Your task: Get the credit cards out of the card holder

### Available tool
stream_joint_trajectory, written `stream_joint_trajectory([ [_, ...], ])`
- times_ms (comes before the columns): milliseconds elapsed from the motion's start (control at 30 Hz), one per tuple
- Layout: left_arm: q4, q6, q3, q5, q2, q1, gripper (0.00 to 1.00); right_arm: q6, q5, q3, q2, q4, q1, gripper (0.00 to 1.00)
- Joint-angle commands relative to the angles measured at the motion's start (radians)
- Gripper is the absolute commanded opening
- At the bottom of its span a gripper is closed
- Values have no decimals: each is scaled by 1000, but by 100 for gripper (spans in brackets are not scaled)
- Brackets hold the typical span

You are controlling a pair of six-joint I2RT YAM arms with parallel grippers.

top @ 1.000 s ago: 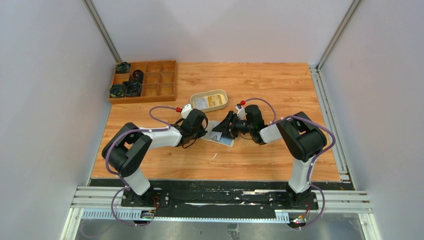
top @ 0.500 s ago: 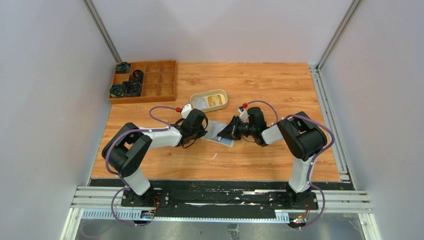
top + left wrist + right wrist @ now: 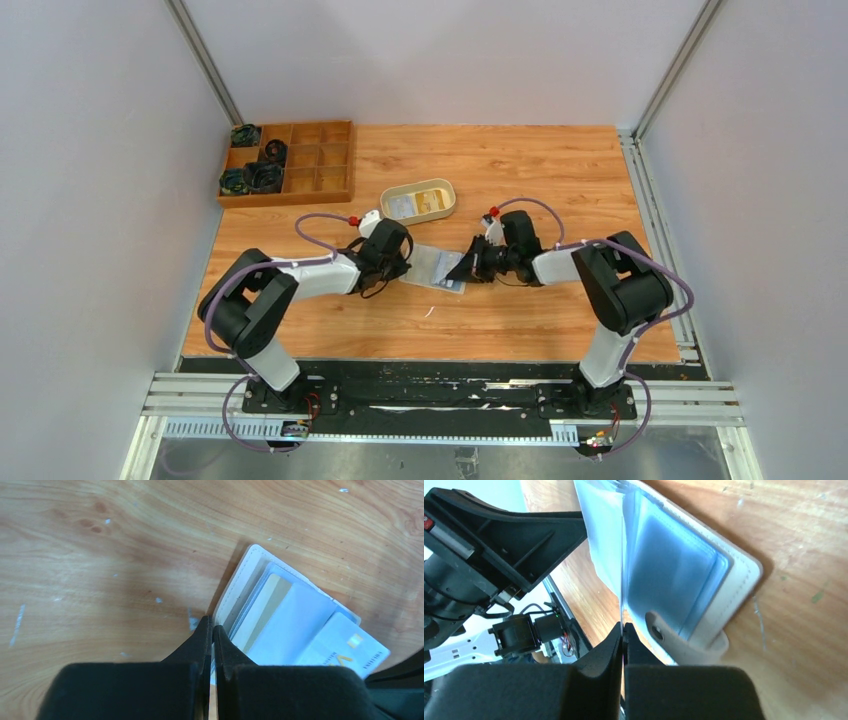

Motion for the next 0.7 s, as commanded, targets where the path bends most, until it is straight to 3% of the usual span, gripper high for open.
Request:
stream_joint_trajectory([
  [0, -196, 15, -68, -38, -38, 24, 0, -247, 0, 99, -85, -361, -15, 0],
  [167, -222, -2, -121, -41, -108, 49, 0, -427, -50, 322, -102, -656, -19, 0],
  [333, -237, -19, -173, -40, -162, 69, 0, -456, -129, 544, -29, -739, -20, 0],
  [667, -252, -51, -226, -32, -261, 78, 0, -467, -89, 1089, 331, -915, -3, 0],
])
